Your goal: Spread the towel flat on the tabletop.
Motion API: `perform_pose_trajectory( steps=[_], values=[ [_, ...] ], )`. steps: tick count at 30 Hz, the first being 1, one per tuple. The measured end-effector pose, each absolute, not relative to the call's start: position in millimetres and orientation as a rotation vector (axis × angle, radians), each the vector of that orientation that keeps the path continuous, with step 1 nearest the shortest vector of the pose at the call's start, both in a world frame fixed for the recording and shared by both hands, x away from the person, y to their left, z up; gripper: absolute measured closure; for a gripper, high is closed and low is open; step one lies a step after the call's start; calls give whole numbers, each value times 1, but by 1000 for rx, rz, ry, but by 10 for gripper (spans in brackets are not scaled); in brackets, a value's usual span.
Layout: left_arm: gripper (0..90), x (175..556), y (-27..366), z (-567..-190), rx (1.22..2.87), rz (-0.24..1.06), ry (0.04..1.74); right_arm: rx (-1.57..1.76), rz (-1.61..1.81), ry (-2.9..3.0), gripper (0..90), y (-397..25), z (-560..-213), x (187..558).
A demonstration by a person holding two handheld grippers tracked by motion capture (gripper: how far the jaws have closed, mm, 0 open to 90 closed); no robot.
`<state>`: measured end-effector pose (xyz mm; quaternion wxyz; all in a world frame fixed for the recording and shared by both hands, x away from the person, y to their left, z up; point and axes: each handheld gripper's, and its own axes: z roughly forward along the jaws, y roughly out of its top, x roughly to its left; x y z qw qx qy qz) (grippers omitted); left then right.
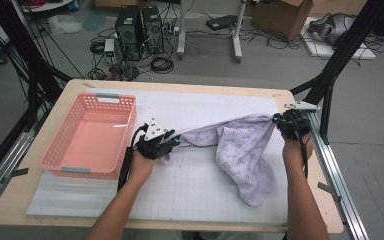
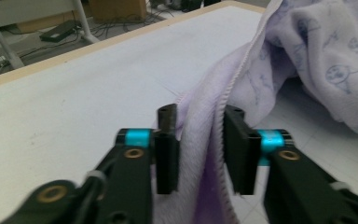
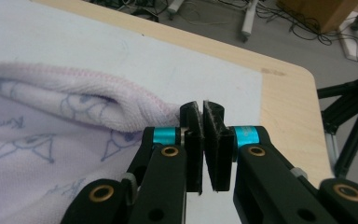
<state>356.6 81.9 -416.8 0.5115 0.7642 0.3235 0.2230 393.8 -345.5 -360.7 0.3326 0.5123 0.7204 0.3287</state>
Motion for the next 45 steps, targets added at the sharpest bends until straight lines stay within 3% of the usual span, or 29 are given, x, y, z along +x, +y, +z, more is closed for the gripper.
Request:
perform_pose_trajectory(
  steps=[2, 3, 8, 12, 13, 14, 15, 19, 21, 22, 23, 25, 26, 28, 29, 33, 39, 44, 45],
  values=[
    [536, 355, 82, -415, 1820, 528, 795, 1340, 857, 1882, 845, -348, -363, 390],
    [500, 354, 83, -413, 1810, 535, 804, 1349, 897, 1878, 755, -350, -365, 384],
    [476, 342, 85, -402, 1790, 544, 760, 1313, 978, 1882, 664, -350, -365, 363],
    [410, 342, 76, -407, 1854, 461, 758, 1243, 1038, 1930, 595, -343, -364, 340],
    [385, 345, 70, -415, 1903, 425, 781, 1202, 1076, 1974, 526, -334, -367, 329],
    [371, 345, 70, -415, 1903, 425, 781, 1202, 1076, 1974, 526, -334, -367, 329],
    [354, 348, 64, -421, 1938, 402, 804, 1192, 1120, 2013, 448, -323, -373, 317],
    [358, 356, 55, -435, 2047, 413, 832, 1145, 1185, 2132, 360, -292, -391, 295],
    [436, 359, 54, -438, 2075, 428, 844, 1093, 1167, 2206, 330, -276, -401, 289],
    [436, 360, 53, -440, 2085, 444, 852, 1093, 1167, 2206, 330, -276, -401, 289],
    [638, 362, 55, -441, 2082, 480, 873, 1086, 1138, 2293, 331, -266, -414, 290],
    [811, 364, 58, -439, 2067, 487, 888, 1115, 1108, 2365, 368, -260, -428, 293],
    [811, 365, 60, -438, 2051, 492, 895, 1115, 1108, 2365, 368, -260, -428, 293],
    [828, 367, 69, -432, 1982, 491, 910, 1132, 1090, 2415, 476, -258, -437, 295],
    [831, 368, 72, -430, 1957, 499, 910, 1104, 1106, 2420, 656, -258, -437, 291],
    [832, 380, 75, -413, 1946, 549, 885, 1049, 1170, 2491, 751, -257, -431, 275],
    [832, 400, 69, -402, 1859, 552, 901, 977, 1233, 2559, 752, -260, -424, 248],
    [800, 411, 65, -402, 1768, 560, 932, 993, 1248, 2519, 662, -272, -413, 229],
    [622, 413, 64, -404, 1748, 535, 967, 971, 1244, 2461, 507, -277, -405, 231]
  ],
)
